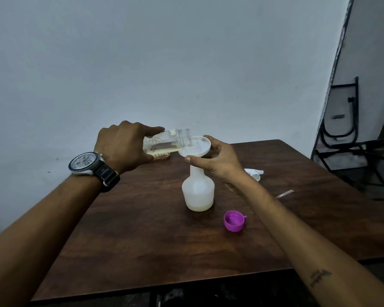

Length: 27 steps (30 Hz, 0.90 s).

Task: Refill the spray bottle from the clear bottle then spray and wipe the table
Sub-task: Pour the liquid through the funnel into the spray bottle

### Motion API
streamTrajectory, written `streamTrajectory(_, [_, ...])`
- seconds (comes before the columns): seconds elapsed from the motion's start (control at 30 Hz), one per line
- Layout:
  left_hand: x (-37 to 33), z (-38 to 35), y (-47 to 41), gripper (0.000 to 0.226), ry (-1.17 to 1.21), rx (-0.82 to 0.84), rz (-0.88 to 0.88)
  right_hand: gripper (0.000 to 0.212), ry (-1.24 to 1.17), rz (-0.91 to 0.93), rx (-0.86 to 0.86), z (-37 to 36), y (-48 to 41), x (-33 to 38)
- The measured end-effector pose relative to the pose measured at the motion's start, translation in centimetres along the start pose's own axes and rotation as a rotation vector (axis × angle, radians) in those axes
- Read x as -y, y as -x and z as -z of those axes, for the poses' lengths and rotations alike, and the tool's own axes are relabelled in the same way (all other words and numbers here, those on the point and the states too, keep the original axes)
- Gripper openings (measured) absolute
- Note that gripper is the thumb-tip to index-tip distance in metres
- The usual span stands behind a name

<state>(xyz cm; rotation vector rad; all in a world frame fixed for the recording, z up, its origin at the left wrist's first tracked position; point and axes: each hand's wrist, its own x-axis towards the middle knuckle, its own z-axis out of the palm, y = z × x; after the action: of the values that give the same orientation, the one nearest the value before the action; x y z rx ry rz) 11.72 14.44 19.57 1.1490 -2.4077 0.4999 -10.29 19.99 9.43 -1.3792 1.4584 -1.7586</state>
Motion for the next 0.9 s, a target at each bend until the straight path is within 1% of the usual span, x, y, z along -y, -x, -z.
streamTrajectory(0.9, [-0.08,0.07,0.16,0.07,0.008,0.003,-0.004,0.044,-0.013,-0.01,0.004,0.07,0.43,0.51])
